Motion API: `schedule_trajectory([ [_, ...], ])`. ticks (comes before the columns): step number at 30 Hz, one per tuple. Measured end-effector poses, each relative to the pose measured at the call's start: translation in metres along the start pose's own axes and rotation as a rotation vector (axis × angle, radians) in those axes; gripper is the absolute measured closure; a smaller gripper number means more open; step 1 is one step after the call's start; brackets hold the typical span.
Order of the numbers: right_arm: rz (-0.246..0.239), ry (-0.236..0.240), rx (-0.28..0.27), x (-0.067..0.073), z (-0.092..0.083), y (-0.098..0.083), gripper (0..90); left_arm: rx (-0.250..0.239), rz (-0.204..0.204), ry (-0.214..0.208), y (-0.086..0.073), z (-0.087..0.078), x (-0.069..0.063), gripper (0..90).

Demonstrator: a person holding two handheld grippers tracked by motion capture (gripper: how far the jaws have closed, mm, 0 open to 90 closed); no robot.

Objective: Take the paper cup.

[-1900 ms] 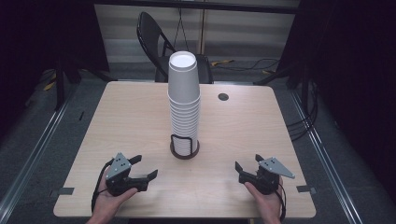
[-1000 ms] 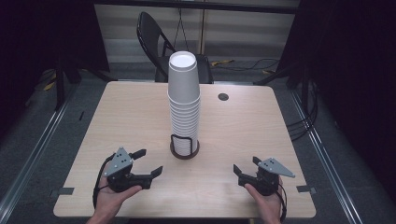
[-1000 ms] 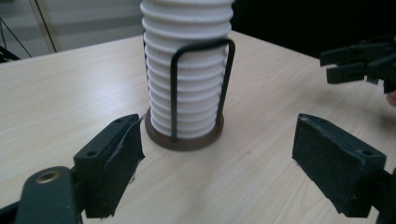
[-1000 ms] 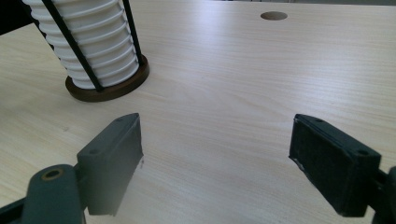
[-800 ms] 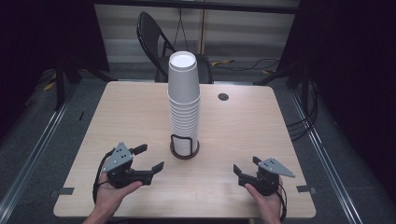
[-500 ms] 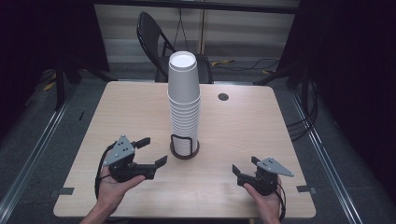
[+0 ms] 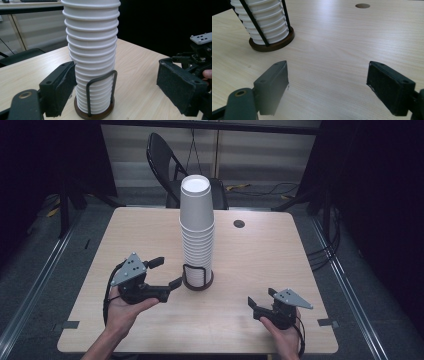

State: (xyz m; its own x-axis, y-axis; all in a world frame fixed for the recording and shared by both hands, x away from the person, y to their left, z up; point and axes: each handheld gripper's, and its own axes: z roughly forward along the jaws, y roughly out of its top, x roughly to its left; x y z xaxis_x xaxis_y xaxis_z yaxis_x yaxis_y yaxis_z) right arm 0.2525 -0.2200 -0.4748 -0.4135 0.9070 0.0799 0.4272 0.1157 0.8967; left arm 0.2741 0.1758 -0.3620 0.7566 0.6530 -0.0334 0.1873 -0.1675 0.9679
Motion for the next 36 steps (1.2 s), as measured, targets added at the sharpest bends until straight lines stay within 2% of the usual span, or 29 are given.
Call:
schedule_trajectory([
  [5,-0.002,0.001,0.006,0.0,0.0,0.0,17.8,-0.001,-0.003,-0.016,0.008,0.003,0.0,16.0],
  [6,-0.003,0.001,0.005,0.0,0.0,0.0,17.7,0.004,0.011,-0.028,0.01,0.003,0.0,16.4],
  [13,-0.007,0.007,0.004,0.0,0.0,-0.001,17.8,-0.01,0.008,-0.04,0.025,0.004,0.003,16.0],
  [16,-0.007,0.012,0.003,0.001,0.001,-0.001,17.8,-0.017,0.008,-0.028,0.034,0.007,0.006,15.9],
  [23,-0.008,0.008,0.019,0.002,0.002,-0.002,18.2,-0.032,-0.004,-0.037,0.055,0.013,0.013,15.6],
  [25,-0.011,0.01,0.019,0.001,0.002,-0.002,18.2,-0.038,-0.009,-0.024,0.061,0.015,0.014,15.4],
  [31,-0.008,0.013,0.018,0.002,0.002,-0.002,18.2,-0.049,0.014,-0.034,0.076,0.02,0.015,15.6],
  [33,-0.009,0.012,0.018,0.002,0.002,-0.002,18.3,-0.047,0.015,-0.015,0.079,0.022,0.016,15.5],
  [36,-0.009,0.012,0.018,0.002,0.002,-0.002,18.3,-0.052,0.014,-0.016,0.083,0.025,0.017,15.5],
])
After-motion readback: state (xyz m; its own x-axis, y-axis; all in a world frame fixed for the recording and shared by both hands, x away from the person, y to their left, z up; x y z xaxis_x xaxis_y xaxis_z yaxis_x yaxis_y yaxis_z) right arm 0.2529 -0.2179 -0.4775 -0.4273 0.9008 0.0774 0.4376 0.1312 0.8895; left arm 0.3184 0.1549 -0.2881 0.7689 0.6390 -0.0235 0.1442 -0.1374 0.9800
